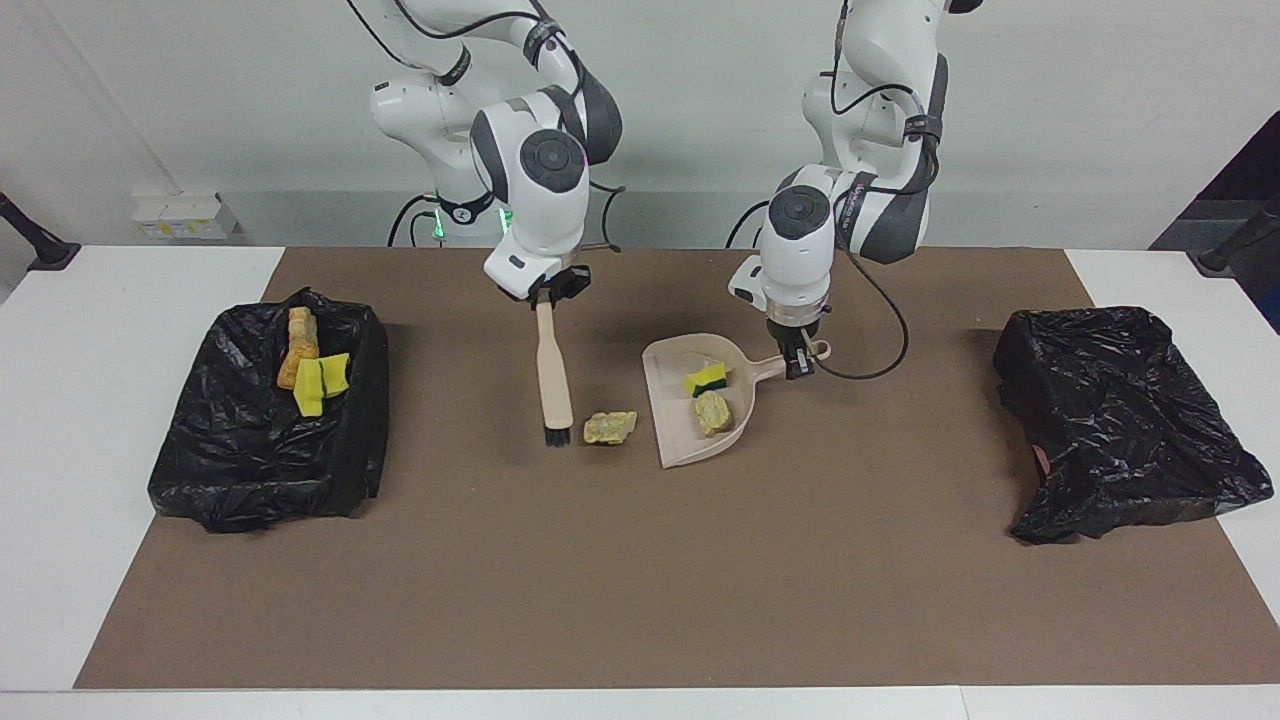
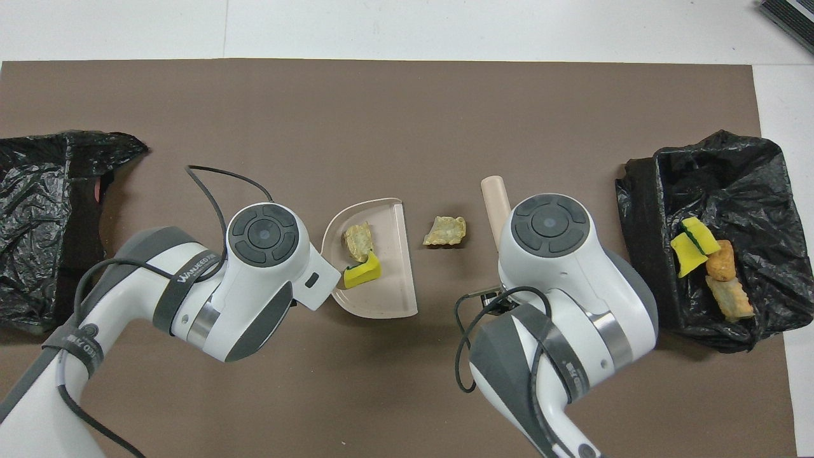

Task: Sweep and dump trash in bin
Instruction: 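Push the last crust into the dustpan with the right gripper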

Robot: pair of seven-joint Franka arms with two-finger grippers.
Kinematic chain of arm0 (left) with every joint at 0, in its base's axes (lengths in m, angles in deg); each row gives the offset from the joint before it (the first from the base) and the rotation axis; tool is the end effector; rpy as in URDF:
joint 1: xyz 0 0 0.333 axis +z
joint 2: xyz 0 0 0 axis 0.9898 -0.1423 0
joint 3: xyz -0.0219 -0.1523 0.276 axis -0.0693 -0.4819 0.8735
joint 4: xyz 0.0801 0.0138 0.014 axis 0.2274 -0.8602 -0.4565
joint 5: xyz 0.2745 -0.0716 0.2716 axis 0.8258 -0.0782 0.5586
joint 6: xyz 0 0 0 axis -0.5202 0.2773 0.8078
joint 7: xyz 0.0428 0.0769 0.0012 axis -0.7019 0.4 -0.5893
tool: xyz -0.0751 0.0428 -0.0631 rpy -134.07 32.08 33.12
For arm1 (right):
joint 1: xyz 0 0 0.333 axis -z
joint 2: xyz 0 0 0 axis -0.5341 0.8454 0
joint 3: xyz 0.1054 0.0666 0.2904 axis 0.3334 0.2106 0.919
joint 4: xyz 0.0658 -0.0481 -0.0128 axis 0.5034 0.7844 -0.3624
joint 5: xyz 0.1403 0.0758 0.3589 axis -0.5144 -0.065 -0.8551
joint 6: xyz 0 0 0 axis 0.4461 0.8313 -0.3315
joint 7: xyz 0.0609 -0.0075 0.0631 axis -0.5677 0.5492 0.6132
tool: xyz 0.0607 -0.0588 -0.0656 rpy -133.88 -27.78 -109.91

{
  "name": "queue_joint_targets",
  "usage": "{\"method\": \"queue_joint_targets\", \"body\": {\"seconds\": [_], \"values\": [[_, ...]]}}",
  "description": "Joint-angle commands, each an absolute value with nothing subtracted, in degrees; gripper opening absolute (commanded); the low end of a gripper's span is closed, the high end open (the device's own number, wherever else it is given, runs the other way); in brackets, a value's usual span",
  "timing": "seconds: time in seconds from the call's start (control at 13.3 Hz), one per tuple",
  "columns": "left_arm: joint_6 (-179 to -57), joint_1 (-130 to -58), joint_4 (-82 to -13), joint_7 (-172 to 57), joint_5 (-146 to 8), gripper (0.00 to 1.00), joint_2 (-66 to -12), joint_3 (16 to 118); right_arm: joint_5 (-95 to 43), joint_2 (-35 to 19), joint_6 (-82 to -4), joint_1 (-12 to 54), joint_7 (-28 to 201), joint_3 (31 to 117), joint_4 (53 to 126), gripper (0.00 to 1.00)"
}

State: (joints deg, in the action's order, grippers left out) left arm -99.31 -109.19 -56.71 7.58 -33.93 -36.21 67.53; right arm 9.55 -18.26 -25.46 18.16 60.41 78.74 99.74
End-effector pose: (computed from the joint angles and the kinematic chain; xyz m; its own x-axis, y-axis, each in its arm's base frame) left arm 0.4880 -0.2662 0.3625 0.0972 -0.9794 -0.1769 -0.9950 -0.1001 0.0075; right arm 0.4852 0.2271 0.4013 0.9489 0.1378 -0.2838 0.1872 -0.9701 0.1547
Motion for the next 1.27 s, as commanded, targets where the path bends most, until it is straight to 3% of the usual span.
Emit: {"method": "queue_joint_targets", "body": {"seconds": [0.0,0.15,0.52,0.82,1.05,1.2], "values": [[-100.47,-110.12,-58.43,3.49,-33.29,0.00,-35.20,67.82,9.01,-12.26,-29.41,17.53,59.86,79.70,99.71,0.00],[-101.17,-110.12,-58.95,0.50,-33.37,0.00,-35.02,67.73,2.17,-10.40,-33.81,13.59,57.74,79.79,100.42,0.00],[-106.43,-109.68,-61.93,-0.22,-33.81,0.00,-34.50,67.73,-13.84,-11.53,-40.77,8.31,56.69,80.14,101.57,0.00],[-110.30,-105.47,-61.06,5.12,-37.22,0.00,-35.11,67.73,-13.60,-21.00,-31.49,12.23,53.53,79.53,101.29,0.00],[-106.30,-101.69,-56.51,15.84,-38.47,0.00,-34.94,68.08,-11.66,-28.48,-23.13,14.79,50.63,79.61,101.82,0.00],[-101.55,-98.27,-52.20,22.51,-38.56,0.00,-35.02,68.08,-13.14,-31.73,-25.37,13.83,46.67,80.05,106.45,0.00]]}}
